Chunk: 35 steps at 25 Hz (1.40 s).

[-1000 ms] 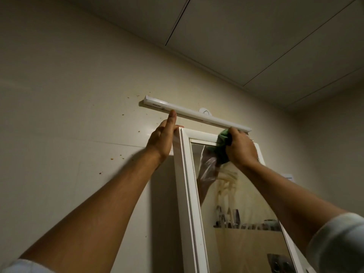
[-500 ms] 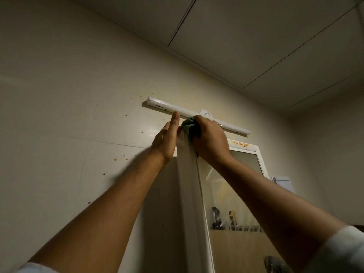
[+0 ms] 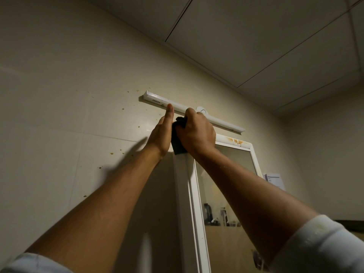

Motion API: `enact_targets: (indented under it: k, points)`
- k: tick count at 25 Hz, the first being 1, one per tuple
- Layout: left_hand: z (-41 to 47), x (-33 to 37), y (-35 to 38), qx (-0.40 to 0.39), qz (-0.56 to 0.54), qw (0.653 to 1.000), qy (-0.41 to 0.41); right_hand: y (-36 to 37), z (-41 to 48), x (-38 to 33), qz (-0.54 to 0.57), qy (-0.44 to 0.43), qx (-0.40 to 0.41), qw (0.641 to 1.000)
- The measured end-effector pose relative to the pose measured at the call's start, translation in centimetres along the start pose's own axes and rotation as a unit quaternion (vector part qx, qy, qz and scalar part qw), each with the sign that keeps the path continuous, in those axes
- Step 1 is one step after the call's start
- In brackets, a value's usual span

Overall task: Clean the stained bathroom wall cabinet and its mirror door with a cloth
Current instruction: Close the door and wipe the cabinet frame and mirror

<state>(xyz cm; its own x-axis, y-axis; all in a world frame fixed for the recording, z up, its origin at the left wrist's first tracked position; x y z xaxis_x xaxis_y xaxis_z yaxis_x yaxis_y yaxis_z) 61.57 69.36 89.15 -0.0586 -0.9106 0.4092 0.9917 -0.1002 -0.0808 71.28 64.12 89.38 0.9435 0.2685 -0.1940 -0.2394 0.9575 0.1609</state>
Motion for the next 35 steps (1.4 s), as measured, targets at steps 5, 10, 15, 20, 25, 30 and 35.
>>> enact_targets:
  k: [5,10,15,20,25,30,35]
  points:
    - [0.2,-0.2,0.2,0.004,0.004,1.0,0.007,0.8,3.1,1.5,0.093,0.086,-0.078,0.989]
    - [0.4,-0.3,0.0,-0.01,0.031,0.999,0.0,-2.1,2.5,8.3,-0.008,0.014,-0.116,0.993]
    - [0.0,-0.6,0.2,0.007,0.019,1.0,0.004,-1.3,0.7,3.9,0.076,-0.072,-0.065,0.992]
    - [0.0,-0.8,0.1,0.034,0.028,0.999,0.005,-0.7,-0.4,6.1,0.072,-0.158,-0.046,0.984]
    - [0.1,-1.0,-0.1,0.04,0.044,0.998,0.012,0.5,-0.4,6.4,0.165,-0.1,-0.093,0.977]
    - [0.3,-1.5,0.5,0.091,0.053,0.993,0.049,1.0,-1.7,6.3,0.107,-0.157,-0.01,0.982]
    - [0.6,-0.5,0.6,0.1,0.113,0.986,0.073,-0.1,0.6,18.1,0.034,-0.1,-0.023,0.994]
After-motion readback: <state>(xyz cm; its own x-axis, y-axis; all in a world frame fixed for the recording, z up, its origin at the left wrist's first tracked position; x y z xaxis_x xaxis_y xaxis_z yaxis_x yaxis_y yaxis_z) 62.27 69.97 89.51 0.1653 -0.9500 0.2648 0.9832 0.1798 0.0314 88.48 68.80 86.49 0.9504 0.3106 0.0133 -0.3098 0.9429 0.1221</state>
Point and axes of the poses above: each hand's wrist, its own z-axis towards the middle knuckle, its own y-axis out of the palm, x = y × z, the point moved 4 cm from there along z, towards the middle knuckle, and after that the axes turned 7 degrees about x, right-handed, at the moved point
